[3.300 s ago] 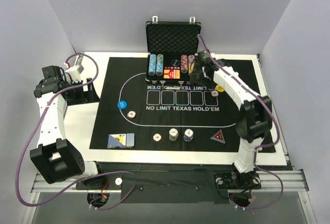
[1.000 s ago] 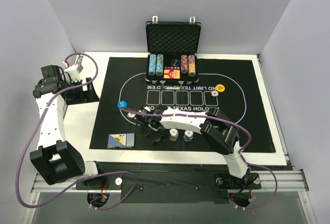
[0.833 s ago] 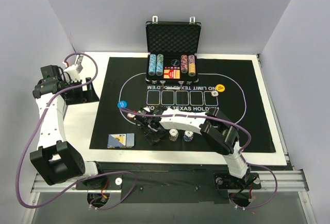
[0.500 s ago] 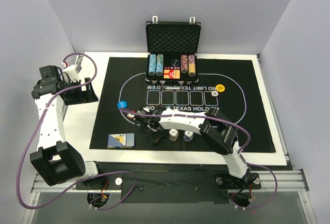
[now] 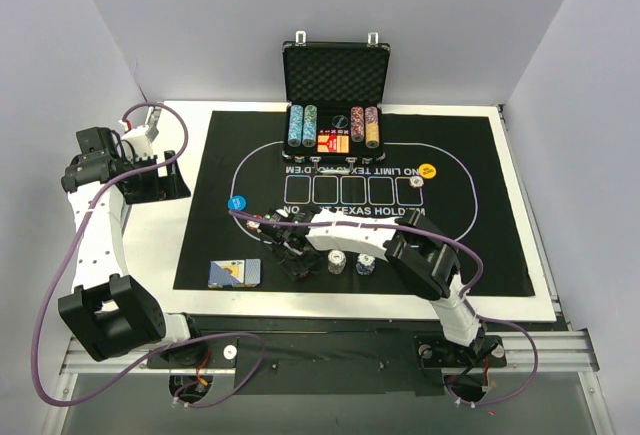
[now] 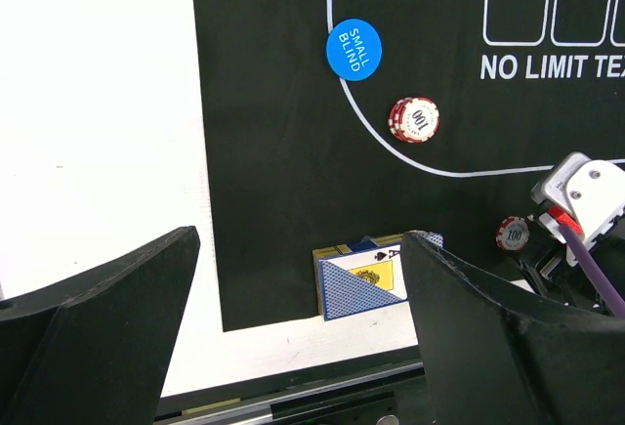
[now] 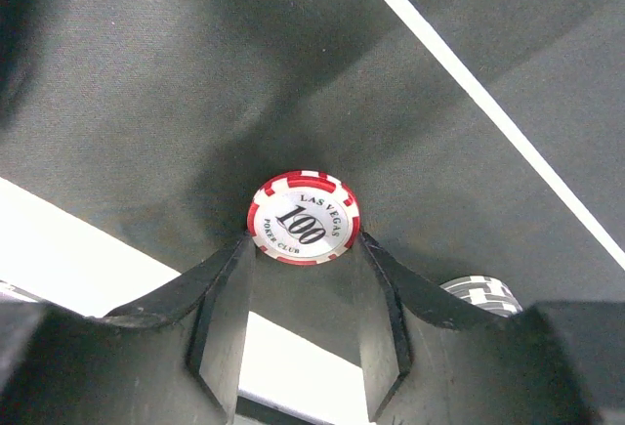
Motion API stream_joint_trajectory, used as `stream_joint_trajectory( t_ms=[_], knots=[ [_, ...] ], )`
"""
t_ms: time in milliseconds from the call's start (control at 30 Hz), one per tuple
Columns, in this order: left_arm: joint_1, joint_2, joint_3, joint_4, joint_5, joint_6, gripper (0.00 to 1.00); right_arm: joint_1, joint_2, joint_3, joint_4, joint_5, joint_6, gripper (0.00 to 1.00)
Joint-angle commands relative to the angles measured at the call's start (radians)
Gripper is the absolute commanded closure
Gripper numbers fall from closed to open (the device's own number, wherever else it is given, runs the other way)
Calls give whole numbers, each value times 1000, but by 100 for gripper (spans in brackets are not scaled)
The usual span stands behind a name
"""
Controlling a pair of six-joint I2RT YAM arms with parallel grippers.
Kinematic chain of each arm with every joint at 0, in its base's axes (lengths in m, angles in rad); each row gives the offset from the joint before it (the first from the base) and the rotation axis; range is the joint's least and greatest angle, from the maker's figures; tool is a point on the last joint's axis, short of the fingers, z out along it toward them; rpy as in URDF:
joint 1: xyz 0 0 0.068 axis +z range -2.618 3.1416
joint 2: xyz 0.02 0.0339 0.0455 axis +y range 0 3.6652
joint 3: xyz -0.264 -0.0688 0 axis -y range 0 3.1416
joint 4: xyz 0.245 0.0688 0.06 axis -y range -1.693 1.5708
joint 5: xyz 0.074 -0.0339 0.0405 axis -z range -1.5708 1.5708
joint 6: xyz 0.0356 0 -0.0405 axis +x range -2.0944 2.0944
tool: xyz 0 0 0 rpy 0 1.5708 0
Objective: Distribute texas hold em gaming equipment
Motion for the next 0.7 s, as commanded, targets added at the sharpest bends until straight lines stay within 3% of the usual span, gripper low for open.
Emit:
stream_joint_trajectory(
  t_ms=[0,367,667],
  knots=[
    [11,-30,39,-1,4,20,4,-14,6,-31,-24,83,-7,83],
    [15,-24,51,-6,0,24,4,-163,-213,-11,-30,86,10,86],
    [17,-8,67,-12,11,24,4,-377,-348,-159,-42,172,54,87]
  ],
)
